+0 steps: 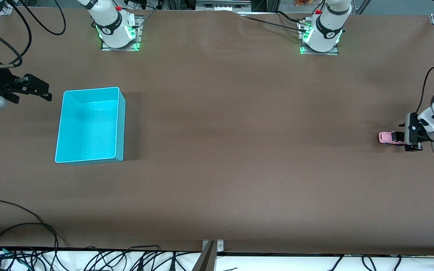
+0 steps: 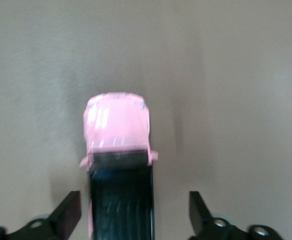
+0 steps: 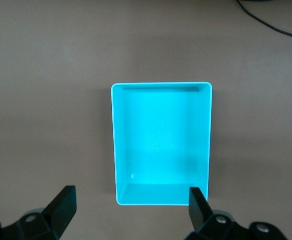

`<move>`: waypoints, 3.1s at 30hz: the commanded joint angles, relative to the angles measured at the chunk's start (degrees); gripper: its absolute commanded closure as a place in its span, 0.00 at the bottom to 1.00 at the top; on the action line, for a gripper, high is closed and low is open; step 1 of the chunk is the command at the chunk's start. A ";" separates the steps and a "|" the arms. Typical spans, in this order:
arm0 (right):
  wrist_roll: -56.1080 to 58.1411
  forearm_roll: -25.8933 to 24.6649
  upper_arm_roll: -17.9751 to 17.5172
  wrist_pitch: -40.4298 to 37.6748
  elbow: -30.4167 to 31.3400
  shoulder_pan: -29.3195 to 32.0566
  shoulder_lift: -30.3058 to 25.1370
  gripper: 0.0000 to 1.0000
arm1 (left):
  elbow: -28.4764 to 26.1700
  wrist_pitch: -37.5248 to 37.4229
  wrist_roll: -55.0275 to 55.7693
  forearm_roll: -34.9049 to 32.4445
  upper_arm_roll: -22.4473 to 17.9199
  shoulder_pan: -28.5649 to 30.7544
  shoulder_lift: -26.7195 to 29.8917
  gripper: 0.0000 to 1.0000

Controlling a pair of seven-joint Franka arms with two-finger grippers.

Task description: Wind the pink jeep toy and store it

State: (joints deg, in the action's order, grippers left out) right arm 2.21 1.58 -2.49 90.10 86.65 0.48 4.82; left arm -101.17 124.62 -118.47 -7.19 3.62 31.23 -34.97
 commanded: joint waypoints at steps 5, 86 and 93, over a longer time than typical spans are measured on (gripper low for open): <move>-0.10 0.53 0.12 -1.42 -1.84 0.05 0.54 0.00 | 6.24 -10.97 2.79 0.78 0.25 0.23 4.38 0.00; 0.43 -3.33 -0.41 -5.90 -0.61 -1.44 0.72 0.00 | 24.70 -57.04 79.26 3.85 3.59 -25.34 18.71 0.00; 3.49 -2.98 -1.37 -6.17 -0.70 -2.15 0.28 0.00 | 17.16 -49.15 81.90 4.64 3.41 -25.87 24.33 0.00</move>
State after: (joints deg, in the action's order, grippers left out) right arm 2.84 -0.78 -2.93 85.08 86.65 -0.86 5.34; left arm -77.05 69.44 -38.53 -4.08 7.94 6.13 -16.41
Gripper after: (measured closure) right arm 0.000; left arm 0.000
